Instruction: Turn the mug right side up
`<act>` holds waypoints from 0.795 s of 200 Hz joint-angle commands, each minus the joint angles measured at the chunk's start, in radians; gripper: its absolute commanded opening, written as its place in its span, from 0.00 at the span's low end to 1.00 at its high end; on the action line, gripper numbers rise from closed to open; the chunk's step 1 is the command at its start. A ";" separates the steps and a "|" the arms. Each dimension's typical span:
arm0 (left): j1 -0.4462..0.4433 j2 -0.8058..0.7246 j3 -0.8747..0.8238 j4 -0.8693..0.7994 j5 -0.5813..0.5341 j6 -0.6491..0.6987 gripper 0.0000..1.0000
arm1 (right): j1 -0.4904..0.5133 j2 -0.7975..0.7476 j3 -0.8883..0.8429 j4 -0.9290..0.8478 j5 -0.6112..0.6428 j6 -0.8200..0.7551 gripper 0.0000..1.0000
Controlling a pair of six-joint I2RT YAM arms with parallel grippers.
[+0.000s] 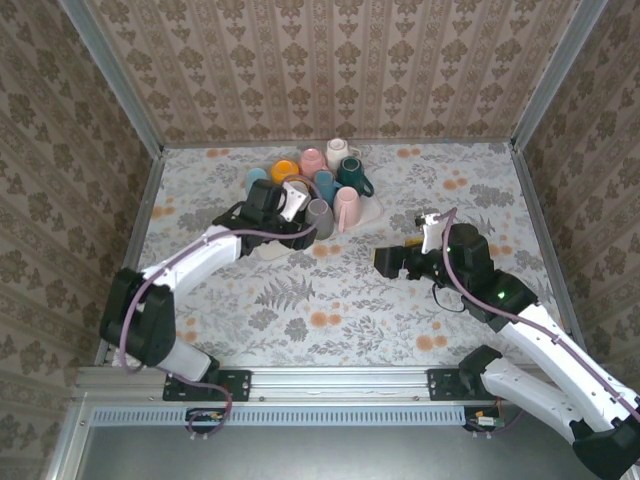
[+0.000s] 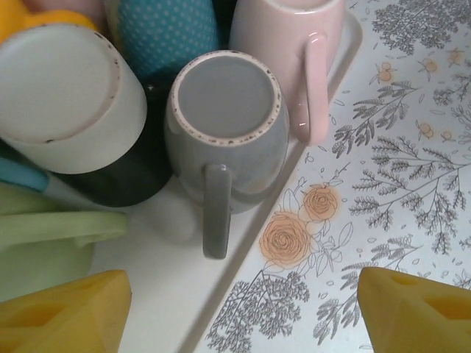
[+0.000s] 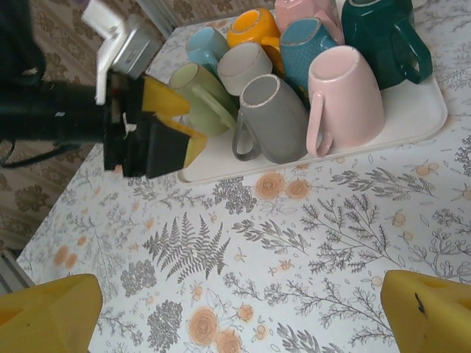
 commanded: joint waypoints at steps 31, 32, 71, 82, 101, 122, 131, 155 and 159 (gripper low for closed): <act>0.020 0.189 0.214 -0.202 0.171 0.070 0.63 | 0.006 -0.044 0.029 -0.092 -0.016 -0.054 0.97; 0.020 0.192 0.218 -0.205 0.171 0.071 0.62 | 0.006 -0.044 0.028 -0.094 -0.016 -0.055 0.97; 0.022 0.228 0.230 -0.220 0.152 0.070 0.56 | 0.006 -0.082 0.019 -0.116 -0.001 -0.070 0.97; 0.022 0.234 0.231 -0.218 0.133 0.074 0.56 | 0.006 -0.082 0.019 -0.116 -0.004 -0.074 0.97; 0.022 0.248 0.235 -0.216 0.110 0.081 0.56 | 0.006 -0.075 0.018 -0.108 -0.009 -0.074 0.97; 0.023 0.271 0.252 -0.221 0.069 0.090 0.55 | 0.006 -0.066 0.014 -0.100 -0.010 -0.074 0.96; 0.023 0.281 0.258 -0.225 0.048 0.097 0.54 | 0.006 -0.066 0.013 -0.097 -0.011 -0.073 0.95; 0.031 0.302 0.270 -0.229 0.023 0.116 0.51 | 0.005 -0.070 0.010 -0.098 -0.012 -0.068 0.95; 0.030 0.307 0.273 -0.232 0.015 0.121 0.51 | 0.004 -0.070 0.008 -0.098 -0.011 -0.068 0.95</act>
